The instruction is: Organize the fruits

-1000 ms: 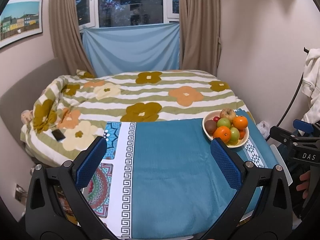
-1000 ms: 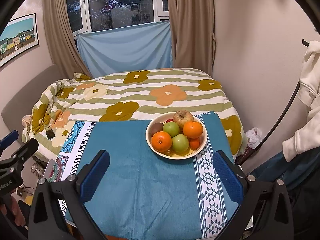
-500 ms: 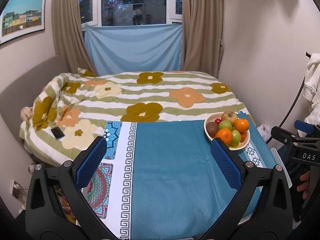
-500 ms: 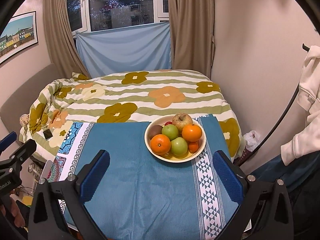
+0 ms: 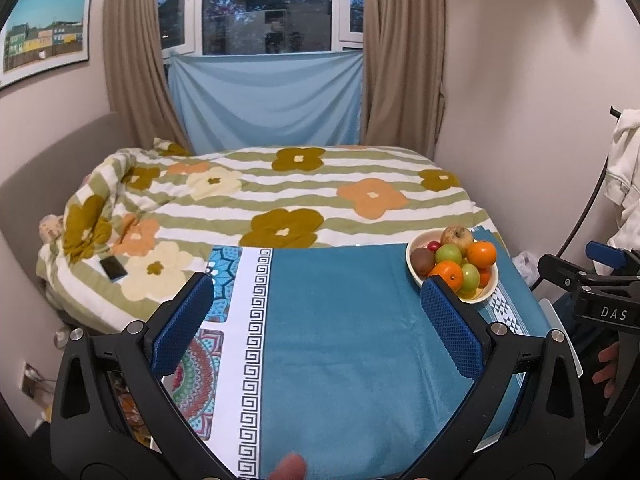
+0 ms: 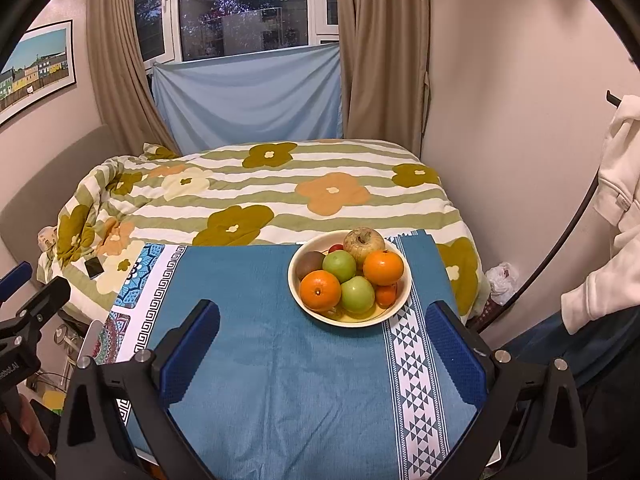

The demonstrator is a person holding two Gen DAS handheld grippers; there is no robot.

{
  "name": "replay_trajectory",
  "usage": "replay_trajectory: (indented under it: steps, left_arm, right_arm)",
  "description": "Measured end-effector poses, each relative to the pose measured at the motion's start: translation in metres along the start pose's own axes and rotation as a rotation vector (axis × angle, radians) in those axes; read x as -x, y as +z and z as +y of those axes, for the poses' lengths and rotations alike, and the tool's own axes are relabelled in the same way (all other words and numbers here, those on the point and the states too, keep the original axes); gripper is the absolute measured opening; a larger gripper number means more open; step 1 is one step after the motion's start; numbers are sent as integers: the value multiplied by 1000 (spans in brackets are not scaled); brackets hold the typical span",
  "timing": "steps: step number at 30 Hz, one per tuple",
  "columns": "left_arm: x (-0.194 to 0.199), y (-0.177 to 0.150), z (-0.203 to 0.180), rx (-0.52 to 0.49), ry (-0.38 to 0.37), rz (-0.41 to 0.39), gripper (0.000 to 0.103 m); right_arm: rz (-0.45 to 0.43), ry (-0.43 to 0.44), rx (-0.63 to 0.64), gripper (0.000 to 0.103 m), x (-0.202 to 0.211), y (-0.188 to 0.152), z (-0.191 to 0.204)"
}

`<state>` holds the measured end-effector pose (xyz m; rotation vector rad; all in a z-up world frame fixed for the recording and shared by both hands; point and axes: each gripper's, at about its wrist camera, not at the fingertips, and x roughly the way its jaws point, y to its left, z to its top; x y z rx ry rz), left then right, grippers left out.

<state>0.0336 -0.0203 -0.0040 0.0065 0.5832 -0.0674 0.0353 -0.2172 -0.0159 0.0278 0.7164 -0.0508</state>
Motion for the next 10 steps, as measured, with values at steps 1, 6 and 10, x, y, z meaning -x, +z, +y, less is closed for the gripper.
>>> replay_trajectory:
  steps: [1,6,10]
  left_arm:
    - [0,0,-1,0,3,-1,103]
    - [0,0,-2,-2,17,0,103]
    - [1,-1,-1,-3,23,-4,103]
  right_arm:
    - [0,0,0,103,0,0,0]
    - [5,2,0,103,-2,1,-1]
    - [11,7,1,103,-1,-1,6]
